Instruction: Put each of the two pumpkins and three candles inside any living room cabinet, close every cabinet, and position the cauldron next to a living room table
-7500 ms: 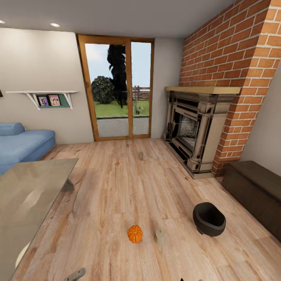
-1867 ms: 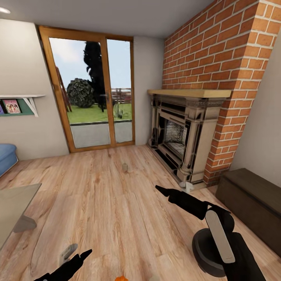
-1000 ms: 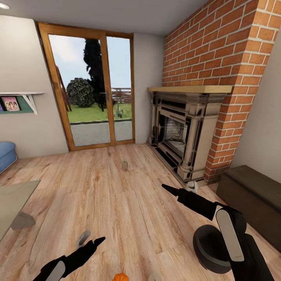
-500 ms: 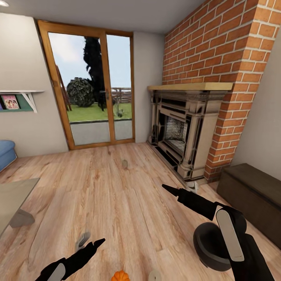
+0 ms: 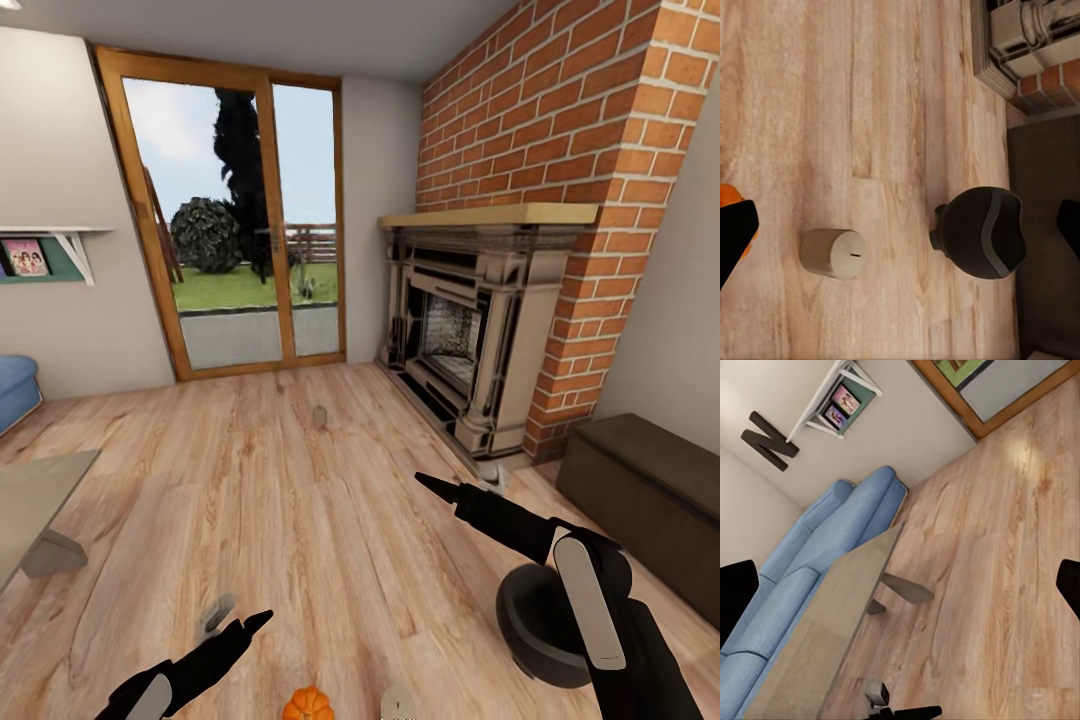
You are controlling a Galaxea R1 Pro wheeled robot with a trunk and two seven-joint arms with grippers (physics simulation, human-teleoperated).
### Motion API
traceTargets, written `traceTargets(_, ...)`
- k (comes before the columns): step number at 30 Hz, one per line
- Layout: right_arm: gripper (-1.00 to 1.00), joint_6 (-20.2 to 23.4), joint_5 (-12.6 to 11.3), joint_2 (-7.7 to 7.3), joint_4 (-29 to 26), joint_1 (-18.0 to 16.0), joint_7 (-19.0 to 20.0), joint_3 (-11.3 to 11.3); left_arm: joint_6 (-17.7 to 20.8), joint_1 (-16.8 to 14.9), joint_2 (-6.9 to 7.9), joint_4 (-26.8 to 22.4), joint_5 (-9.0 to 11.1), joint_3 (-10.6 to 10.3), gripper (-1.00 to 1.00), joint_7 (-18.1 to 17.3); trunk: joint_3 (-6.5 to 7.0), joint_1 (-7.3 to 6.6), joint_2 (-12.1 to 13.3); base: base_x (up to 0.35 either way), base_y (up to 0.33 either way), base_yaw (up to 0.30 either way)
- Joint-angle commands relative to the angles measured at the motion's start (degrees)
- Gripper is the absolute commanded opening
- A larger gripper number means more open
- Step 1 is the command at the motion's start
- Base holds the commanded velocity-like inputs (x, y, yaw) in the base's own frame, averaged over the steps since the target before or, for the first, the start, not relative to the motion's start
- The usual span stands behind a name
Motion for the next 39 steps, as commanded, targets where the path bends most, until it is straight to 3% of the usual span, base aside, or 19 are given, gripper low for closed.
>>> traceTargets(1,1.00,0.4,0.0,0.01,0.0,0.0,0.2,-0.1,0.5,0.0,-0.02,0.0,0.4,0.2,1.00,-0.2,-0.24,0.22,-0.4,0.000,0.000,0.000)
traceTargets(15,1.00,0.3,0.7,0.06,0.3,0.0,0.0,0.0,0.6,0.0,-0.13,-0.4,0.0,-0.5,1.00,0.0,-2.76,3.29,-6.1,0.000,0.000,0.000)
traceTargets(21,1.00,0.3,0.6,-0.04,0.4,0.0,0.0,-0.1,0.5,0.0,-2.26,-0.5,-0.6,-1.0,1.00,0.1,-3.83,4.61,-8.5,0.000,0.000,0.000)
traceTargets(39,1.00,0.4,0.6,-0.08,0.4,0.0,0.1,-0.1,0.5,0.0,-2.83,-0.4,-0.8,-1.0,1.00,0.1,-7.06,8.57,-15.7,0.000,0.000,0.000)
